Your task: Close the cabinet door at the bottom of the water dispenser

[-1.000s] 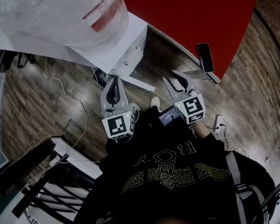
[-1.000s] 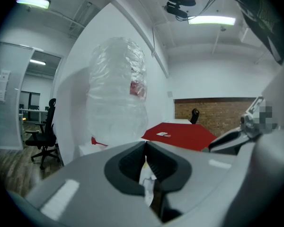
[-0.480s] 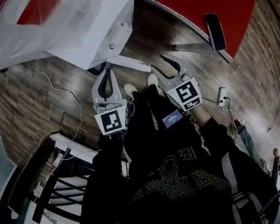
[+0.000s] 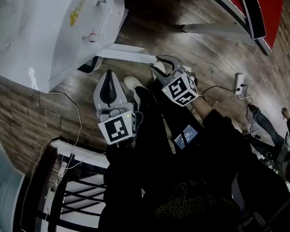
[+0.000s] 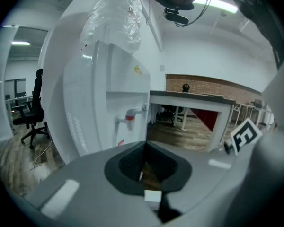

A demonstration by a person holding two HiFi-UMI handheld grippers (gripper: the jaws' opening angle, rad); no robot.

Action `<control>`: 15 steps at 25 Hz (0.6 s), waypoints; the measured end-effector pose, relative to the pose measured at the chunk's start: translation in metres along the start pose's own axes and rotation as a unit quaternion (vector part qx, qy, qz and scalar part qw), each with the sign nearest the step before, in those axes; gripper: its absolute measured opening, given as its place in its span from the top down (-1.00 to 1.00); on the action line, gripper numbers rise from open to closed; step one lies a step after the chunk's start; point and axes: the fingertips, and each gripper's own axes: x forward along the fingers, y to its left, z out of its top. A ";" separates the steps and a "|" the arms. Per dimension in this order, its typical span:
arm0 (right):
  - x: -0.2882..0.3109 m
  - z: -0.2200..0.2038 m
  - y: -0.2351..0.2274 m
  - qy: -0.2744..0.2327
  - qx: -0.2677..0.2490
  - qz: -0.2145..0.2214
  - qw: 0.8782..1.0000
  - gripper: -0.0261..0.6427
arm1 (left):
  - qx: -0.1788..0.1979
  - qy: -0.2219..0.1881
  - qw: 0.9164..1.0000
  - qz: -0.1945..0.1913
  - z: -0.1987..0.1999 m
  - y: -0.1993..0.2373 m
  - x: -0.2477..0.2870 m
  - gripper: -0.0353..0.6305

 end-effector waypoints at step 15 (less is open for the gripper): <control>0.081 -0.106 0.015 0.132 -0.058 0.020 0.989 0.58 | -0.015 0.054 0.998 0.030 -0.056 0.007 -0.010 0.88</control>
